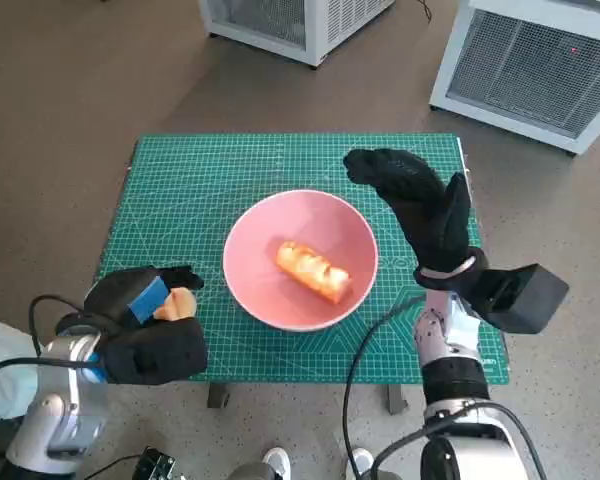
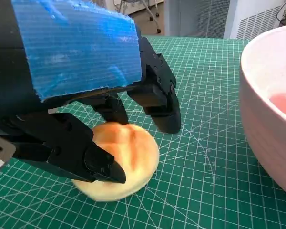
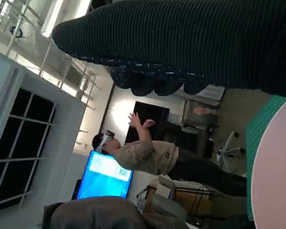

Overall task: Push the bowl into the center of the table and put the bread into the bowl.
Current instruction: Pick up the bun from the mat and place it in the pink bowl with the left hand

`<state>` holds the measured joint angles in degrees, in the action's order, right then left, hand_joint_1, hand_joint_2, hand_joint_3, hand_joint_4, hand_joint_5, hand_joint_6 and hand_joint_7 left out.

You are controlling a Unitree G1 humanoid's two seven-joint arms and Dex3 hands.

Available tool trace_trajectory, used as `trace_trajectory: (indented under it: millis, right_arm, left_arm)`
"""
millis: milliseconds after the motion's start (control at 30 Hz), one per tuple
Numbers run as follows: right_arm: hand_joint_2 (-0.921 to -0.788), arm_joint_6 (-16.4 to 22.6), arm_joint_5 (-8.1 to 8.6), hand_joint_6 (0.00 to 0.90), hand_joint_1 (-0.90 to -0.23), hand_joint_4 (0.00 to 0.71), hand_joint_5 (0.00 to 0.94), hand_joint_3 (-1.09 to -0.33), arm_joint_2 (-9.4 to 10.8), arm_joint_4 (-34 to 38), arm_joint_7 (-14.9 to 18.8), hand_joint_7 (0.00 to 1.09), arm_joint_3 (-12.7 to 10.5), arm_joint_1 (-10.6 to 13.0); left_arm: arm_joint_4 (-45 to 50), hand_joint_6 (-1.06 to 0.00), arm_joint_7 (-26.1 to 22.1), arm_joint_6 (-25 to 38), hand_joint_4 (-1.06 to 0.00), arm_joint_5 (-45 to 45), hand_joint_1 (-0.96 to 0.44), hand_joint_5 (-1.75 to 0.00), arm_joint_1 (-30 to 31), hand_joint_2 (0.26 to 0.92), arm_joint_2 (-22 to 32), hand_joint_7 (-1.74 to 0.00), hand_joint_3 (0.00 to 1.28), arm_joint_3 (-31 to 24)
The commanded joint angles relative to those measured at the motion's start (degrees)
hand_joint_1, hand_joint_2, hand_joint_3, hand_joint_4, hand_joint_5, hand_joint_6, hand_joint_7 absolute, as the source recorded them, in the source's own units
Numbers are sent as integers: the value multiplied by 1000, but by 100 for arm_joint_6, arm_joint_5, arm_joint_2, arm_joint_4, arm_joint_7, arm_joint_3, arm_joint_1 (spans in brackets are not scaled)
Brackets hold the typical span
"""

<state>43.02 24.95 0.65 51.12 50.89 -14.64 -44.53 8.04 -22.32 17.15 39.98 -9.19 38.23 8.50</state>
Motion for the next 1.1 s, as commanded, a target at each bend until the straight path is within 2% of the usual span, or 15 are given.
trace_trajectory:
  millis: [33,333,600,800,1100]
  right_arm:
    - [-921,-21,-18,-1,-697,179,0,-710,-3,17,-43,553,13,118]
    - [-921,-18,-27,-1,-697,180,1,-708,-7,11,-42,552,20,138]
    - [-921,-34,-12,-1,-697,179,0,-708,-24,27,-31,550,7,134]
    - [-921,-64,-9,-1,-697,179,0,-708,-30,38,-36,550,5,121]
    - [-921,-62,-20,-1,-702,180,1,-708,-38,13,-39,550,16,126]
  left_arm:
    - [-55,-596,-121,-26,-660,-87,4,-1231,11,908,59,-1170,119,-28]
    - [161,-613,-212,73,-688,-190,3,-1196,-51,902,38,-1164,108,-182]
    - [895,-621,-205,404,-720,0,3,-1137,-214,913,1,-1174,69,-349]
    - [1542,-617,57,425,-739,171,3,-1113,-356,919,-153,-1179,51,-491]
    - [2181,-649,615,-56,-787,380,3,-1046,-783,909,-433,-1159,35,-409]
